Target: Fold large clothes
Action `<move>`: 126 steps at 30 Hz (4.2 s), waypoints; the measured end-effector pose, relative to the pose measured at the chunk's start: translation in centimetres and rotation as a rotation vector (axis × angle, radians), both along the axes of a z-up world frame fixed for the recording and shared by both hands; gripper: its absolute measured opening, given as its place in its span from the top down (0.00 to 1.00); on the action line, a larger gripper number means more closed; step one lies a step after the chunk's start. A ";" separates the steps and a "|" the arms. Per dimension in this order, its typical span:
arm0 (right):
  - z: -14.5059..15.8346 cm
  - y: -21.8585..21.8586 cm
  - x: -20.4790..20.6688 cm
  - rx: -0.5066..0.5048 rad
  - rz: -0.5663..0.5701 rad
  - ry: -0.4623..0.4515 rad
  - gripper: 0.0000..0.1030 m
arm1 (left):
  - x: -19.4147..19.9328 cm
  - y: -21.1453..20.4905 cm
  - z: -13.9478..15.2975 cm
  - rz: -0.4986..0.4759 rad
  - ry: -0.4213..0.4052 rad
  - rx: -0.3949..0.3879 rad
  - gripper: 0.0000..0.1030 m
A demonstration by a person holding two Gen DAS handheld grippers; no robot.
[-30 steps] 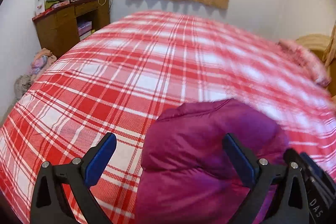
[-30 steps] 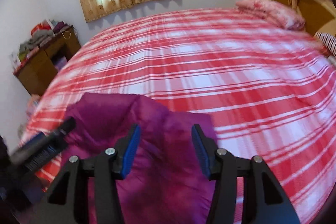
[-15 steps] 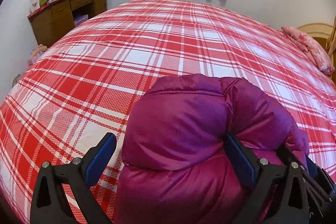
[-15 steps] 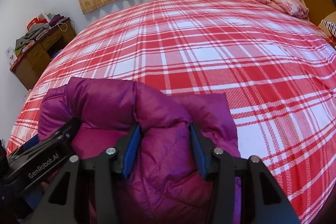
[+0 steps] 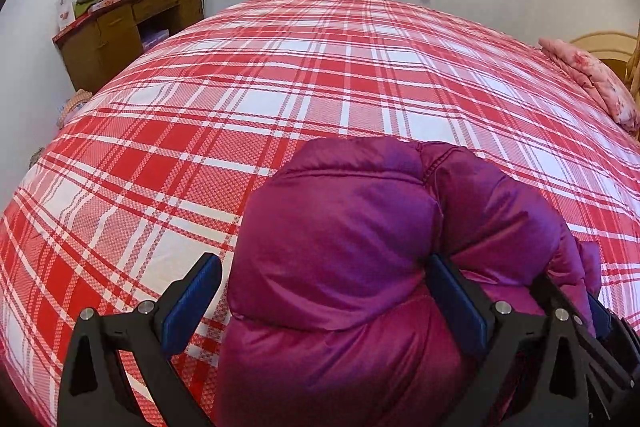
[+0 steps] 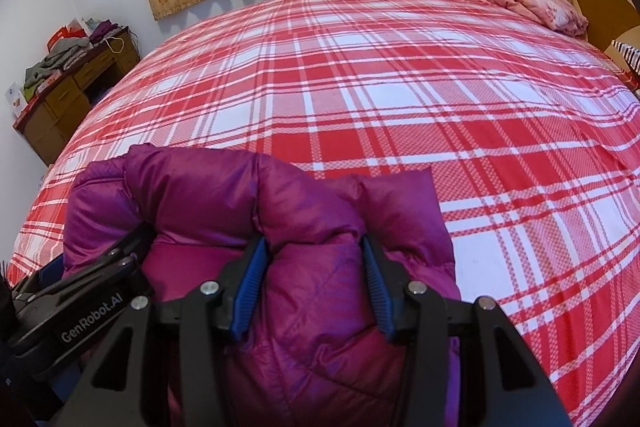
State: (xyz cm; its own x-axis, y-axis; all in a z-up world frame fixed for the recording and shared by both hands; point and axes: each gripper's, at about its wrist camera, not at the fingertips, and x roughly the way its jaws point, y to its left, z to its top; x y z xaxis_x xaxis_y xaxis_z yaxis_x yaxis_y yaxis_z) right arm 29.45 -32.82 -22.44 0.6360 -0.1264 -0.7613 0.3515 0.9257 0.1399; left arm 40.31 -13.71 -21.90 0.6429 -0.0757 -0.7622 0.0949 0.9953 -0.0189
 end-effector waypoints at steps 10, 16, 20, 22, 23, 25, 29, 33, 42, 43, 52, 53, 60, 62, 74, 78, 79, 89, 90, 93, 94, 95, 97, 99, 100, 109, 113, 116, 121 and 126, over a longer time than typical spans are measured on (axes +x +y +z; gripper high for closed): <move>-0.1 0.4 0.3 -0.023 0.000 0.012 0.50 | 0.2 -0.2 -0.2 0.001 0.006 0.004 0.01; -0.2 0.3 0.3 -0.021 0.000 0.012 0.50 | 0.2 -0.1 -0.2 0.000 0.007 0.003 0.01; -0.2 0.4 0.4 -0.022 0.001 0.013 0.49 | 0.2 -0.1 -0.2 0.000 0.010 -0.004 0.01; -0.2 0.3 0.4 -0.023 0.001 0.013 0.49 | 0.3 0.1 -0.2 -0.002 0.016 -0.015 0.01; -0.2 0.4 0.4 -0.021 0.001 0.012 0.48 | 0.4 0.2 -0.2 -0.003 0.021 -0.028 0.01; -0.2 0.3 0.5 -0.016 0.002 0.011 0.48 | 0.4 0.5 -0.2 -0.008 0.031 -0.053 0.01; 0.0 -0.1 0.4 0.023 0.017 0.000 0.46 | -0.8 2.7 0.6 -0.040 0.094 -0.171 0.01; 2.7 -0.9 -2.7 0.052 0.048 -0.081 0.34 | -5.7 5.9 2.5 -0.121 0.052 -0.213 0.01; 1.2 -4.9 -8.9 0.109 -0.007 -0.066 0.28 | -9.7 7.9 0.1 -0.204 0.079 -0.265 0.01; 0.7 -4.9 -9.1 0.134 0.006 -0.065 0.28 | -9.6 7.8 0.0 -0.208 0.083 -0.276 0.01; -0.2 -3.1 -7.5 0.122 0.100 -0.060 0.40 | -9.2 6.8 -0.7 -0.271 0.048 -0.293 0.01; -0.2 -3.1 -7.4 0.130 0.112 -0.059 0.43 | -9.2 6.8 -0.7 -0.280 0.039 -0.295 0.01; -0.7 -2.4 -7.0 0.198 0.201 -0.068 0.86 | -10.4 4.9 0.1 -0.405 -0.014 -0.302 0.41; -0.7 -2.3 -7.2 0.231 0.218 -0.092 0.90 | -11.0 4.5 0.9 -0.415 -0.037 -0.255 0.61; 6.1 2.7 -9.5 0.251 0.315 -0.278 0.91 | -14.9 10.3 9.0 -0.330 -0.187 -0.224 0.77; 7.8 5.6 -8.7 0.259 0.378 -0.306 0.91 | -15.6 13.6 10.2 -0.290 -0.215 -0.220 0.77; 8.1 6.5 -8.4 0.259 0.397 -0.311 0.92 | -15.8 14.5 10.4 -0.278 -0.219 -0.214 0.78; 6.6 13.0 -4.9 0.251 0.503 -0.216 0.86 | -14.9 21.3 6.1 -0.161 -0.158 -0.181 0.78; 6.0 13.2 -4.6 0.234 0.491 -0.188 0.85 | -14.7 21.8 5.3 -0.159 -0.141 -0.182 0.78; 2.2 14.0 -3.5 0.175 0.471 -0.035 0.51 | -14.2 23.1 2.6 -0.134 -0.105 -0.189 0.78; 1.2 14.2 -3.4 0.156 0.473 -0.014 0.40 | -14.2 23.2 2.2 -0.133 -0.105 -0.202 0.78; 0.0 14.3 -3.4 0.141 0.473 -0.001 0.38 | -14.2 23.6 1.7 -0.132 -0.110 -0.220 0.78; -1.9 13.8 -3.2 0.208 0.473 0.017 0.38 | -14.4 23.6 1.6 -0.136 -0.122 -0.223 0.78; -2.8 13.5 -3.1 0.264 0.479 -0.005 0.44 | -14.4 23.2 1.6 -0.136 -0.130 -0.209 0.78; -2.7 13.8 -3.0 0.284 0.500 -0.006 0.83 | -14.5 23.1 1.7 -0.136 -0.133 -0.212 0.78; -0.1 16.4 -3.5 0.427 0.609 -0.107 0.91 | -17.0 25.4 5.8 -0.085 -0.262 -0.204 0.78; 2.2 18.7 -2.8 0.401 0.664 -0.138 0.91 | -17.5 28.1 6.1 -0.042 -0.287 -0.200 0.78; 3.0 21.6 -1.9 0.330 0.707 -0.139 0.91 | -17.3 29.6 4.8 0.003 -0.262 -0.183 0.78; 2.2 24.0 -1.6 0.272 0.745 -0.113 0.91 | -16.9 32.1 2.3 0.071 -0.203 -0.215 0.77; 0.6 25.5 -1.3 0.179 0.747 -0.072 0.90 | -16.1 32.9 1.0 0.134 -0.151 -0.217 0.49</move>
State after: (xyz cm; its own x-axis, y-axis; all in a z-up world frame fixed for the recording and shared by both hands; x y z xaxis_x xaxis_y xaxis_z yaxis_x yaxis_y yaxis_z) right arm 28.17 -7.27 -21.89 0.5532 0.4769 -0.6830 -0.3736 0.8749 0.3083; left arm 24.23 19.22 -20.87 0.7634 -0.1331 -0.6321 -0.0192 0.9734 -0.2281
